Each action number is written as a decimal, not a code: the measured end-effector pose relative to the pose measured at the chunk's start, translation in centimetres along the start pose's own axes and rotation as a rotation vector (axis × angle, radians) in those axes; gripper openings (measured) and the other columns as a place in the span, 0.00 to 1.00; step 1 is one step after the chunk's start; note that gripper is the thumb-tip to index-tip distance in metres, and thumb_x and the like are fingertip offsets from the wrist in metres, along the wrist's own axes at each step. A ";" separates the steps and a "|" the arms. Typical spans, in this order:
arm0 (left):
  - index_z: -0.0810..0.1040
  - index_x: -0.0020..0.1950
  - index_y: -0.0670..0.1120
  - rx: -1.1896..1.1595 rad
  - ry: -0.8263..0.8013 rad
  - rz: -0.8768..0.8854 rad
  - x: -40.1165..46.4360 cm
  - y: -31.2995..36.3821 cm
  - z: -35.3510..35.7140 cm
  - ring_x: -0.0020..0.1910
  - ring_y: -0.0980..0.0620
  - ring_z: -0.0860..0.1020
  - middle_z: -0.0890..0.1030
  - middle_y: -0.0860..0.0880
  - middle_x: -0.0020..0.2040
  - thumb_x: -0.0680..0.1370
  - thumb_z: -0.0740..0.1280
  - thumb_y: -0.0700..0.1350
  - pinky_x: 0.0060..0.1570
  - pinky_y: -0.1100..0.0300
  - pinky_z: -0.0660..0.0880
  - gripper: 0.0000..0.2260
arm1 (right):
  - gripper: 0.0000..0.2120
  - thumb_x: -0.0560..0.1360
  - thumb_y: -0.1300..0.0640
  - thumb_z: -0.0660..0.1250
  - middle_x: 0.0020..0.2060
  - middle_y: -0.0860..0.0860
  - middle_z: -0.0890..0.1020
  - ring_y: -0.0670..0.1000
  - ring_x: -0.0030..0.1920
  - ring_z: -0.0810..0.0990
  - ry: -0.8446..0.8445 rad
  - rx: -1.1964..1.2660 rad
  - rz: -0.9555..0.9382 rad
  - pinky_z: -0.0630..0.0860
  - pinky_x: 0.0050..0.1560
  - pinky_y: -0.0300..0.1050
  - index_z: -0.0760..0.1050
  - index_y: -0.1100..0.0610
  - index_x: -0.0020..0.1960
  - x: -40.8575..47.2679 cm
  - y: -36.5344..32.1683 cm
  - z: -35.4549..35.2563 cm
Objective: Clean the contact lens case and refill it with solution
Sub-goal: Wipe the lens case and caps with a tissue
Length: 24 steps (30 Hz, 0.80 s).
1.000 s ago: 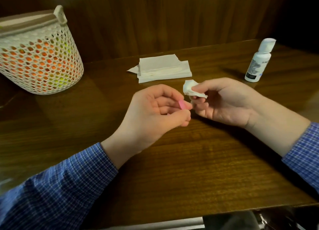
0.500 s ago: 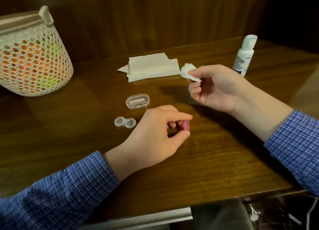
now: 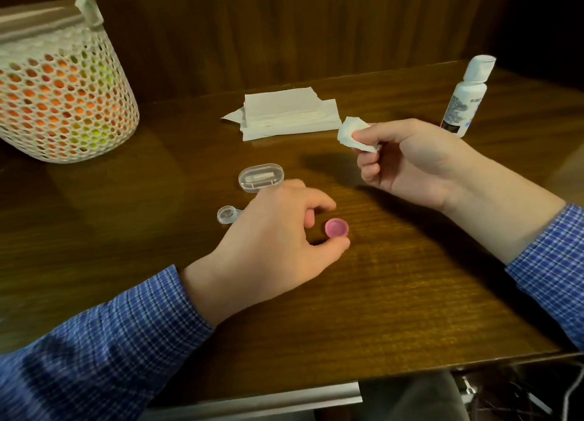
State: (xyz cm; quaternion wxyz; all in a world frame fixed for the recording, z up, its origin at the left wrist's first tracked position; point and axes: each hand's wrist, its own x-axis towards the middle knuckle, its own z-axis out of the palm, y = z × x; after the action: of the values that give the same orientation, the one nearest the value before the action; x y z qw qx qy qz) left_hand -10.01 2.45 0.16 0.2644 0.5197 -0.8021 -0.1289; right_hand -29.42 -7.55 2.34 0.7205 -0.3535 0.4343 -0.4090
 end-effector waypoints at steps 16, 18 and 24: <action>0.83 0.63 0.56 0.382 0.073 0.011 2.6 -3.9 -1.3 0.58 0.55 0.65 0.74 0.54 0.57 0.78 0.67 0.62 0.50 0.61 0.67 0.18 | 0.14 0.76 0.62 0.73 0.45 0.55 0.80 0.47 0.38 0.74 0.022 -0.357 -0.152 0.73 0.34 0.40 0.82 0.61 0.61 0.1 0.9 0.3; 0.84 0.60 0.57 0.375 0.059 0.006 2.7 -4.1 -1.3 0.57 0.55 0.64 0.74 0.54 0.57 0.79 0.66 0.62 0.49 0.63 0.64 0.15 | 0.13 0.76 0.61 0.74 0.53 0.57 0.81 0.49 0.42 0.74 0.043 -0.406 -0.149 0.74 0.34 0.39 0.83 0.60 0.60 0.1 0.9 0.7; 0.85 0.52 0.57 0.177 0.086 -0.014 2.7 -3.9 -1.2 0.53 0.57 0.71 0.78 0.60 0.52 0.77 0.71 0.59 0.44 0.71 0.66 0.09 | 0.05 0.75 0.59 0.74 0.50 0.52 0.85 0.59 0.52 0.81 0.019 -0.634 -0.336 0.81 0.50 0.51 0.87 0.51 0.47 -1.0 1.5 1.1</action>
State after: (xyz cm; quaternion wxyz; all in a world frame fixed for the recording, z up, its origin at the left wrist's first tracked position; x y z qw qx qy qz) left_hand -7.18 -1.55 0.01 0.2508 0.5517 -0.7946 -0.0369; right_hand -28.23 -5.86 1.76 0.4936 -0.6221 0.4820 -0.3701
